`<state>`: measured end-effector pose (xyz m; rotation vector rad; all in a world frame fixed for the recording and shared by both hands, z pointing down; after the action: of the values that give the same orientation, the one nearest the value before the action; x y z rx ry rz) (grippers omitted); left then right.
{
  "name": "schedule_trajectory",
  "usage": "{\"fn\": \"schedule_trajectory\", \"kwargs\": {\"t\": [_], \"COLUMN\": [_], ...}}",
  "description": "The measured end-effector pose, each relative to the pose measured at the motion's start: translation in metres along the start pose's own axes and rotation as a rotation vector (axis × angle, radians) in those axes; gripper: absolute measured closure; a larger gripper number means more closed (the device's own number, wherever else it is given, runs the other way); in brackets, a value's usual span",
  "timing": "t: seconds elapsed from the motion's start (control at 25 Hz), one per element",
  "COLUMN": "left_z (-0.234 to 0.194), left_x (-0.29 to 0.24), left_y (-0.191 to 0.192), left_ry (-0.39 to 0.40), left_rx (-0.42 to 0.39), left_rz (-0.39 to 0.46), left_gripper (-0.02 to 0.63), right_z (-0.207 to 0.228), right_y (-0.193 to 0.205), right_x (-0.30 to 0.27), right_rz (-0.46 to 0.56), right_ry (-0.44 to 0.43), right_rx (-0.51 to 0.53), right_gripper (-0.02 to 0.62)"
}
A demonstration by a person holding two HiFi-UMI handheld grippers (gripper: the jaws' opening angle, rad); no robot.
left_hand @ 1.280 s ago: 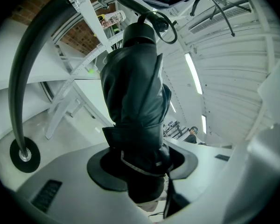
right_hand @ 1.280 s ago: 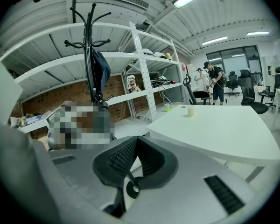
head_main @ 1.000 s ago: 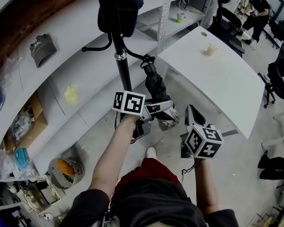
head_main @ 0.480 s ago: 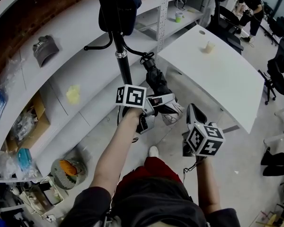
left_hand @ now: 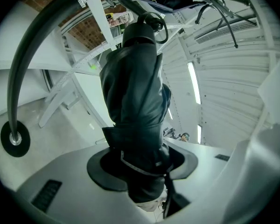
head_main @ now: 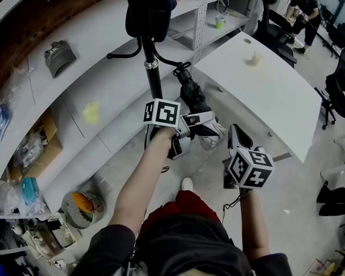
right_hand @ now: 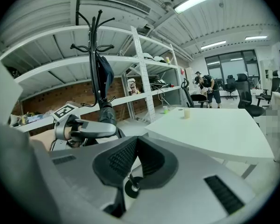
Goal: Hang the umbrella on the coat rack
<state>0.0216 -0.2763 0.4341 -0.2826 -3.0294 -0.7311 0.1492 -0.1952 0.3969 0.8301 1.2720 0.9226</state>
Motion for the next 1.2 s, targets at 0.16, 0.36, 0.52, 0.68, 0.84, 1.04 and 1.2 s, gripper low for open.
{"fn": "schedule_trajectory", "kwargs": {"t": [0.16, 0.36, 0.52, 0.68, 0.84, 1.04, 1.2], "left_z": [0.002, 0.002, -0.002, -0.008, -0.009, -0.003, -0.003], "left_x": [0.0, 0.0, 0.002, 0.006, 0.008, 0.005, 0.006], "left_y": [0.002, 0.005, 0.006, 0.005, 0.003, -0.003, -0.005], "left_ry": [0.041, 0.067, 0.054, 0.042, 0.043, 0.061, 0.051], "left_rx": [0.04, 0.07, 0.072, 0.082, 0.081, 0.071, 0.063], "left_rz": [0.008, 0.021, 0.023, 0.032, 0.037, 0.03, 0.025], "left_gripper": [0.407, 0.407, 0.407, 0.407, 0.407, 0.408, 0.407], "right_z": [-0.001, -0.001, 0.001, 0.001, 0.002, 0.002, 0.003], "right_y": [0.002, 0.004, 0.004, 0.005, 0.006, 0.004, 0.005], "right_x": [0.004, 0.009, 0.012, 0.013, 0.012, 0.01, 0.01], "right_rz": [-0.003, -0.003, -0.001, -0.002, -0.006, -0.01, -0.011], "right_ry": [0.005, 0.014, 0.022, 0.028, 0.032, 0.036, 0.036], "right_rx": [0.003, 0.003, 0.002, 0.002, 0.003, 0.003, 0.003], "right_gripper": [0.577, 0.577, 0.577, 0.577, 0.577, 0.577, 0.577]}}
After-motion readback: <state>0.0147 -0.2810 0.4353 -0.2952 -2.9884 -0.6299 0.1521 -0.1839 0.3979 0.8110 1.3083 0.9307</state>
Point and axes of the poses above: the fingertips, and each gripper's own axes: x backward along the fingers, z to its right, y out of its underside, the point moved 5 cm from there along x, backward along the fingers, and after that the axes turned 11 degrees about y, right-handed, at the moved point
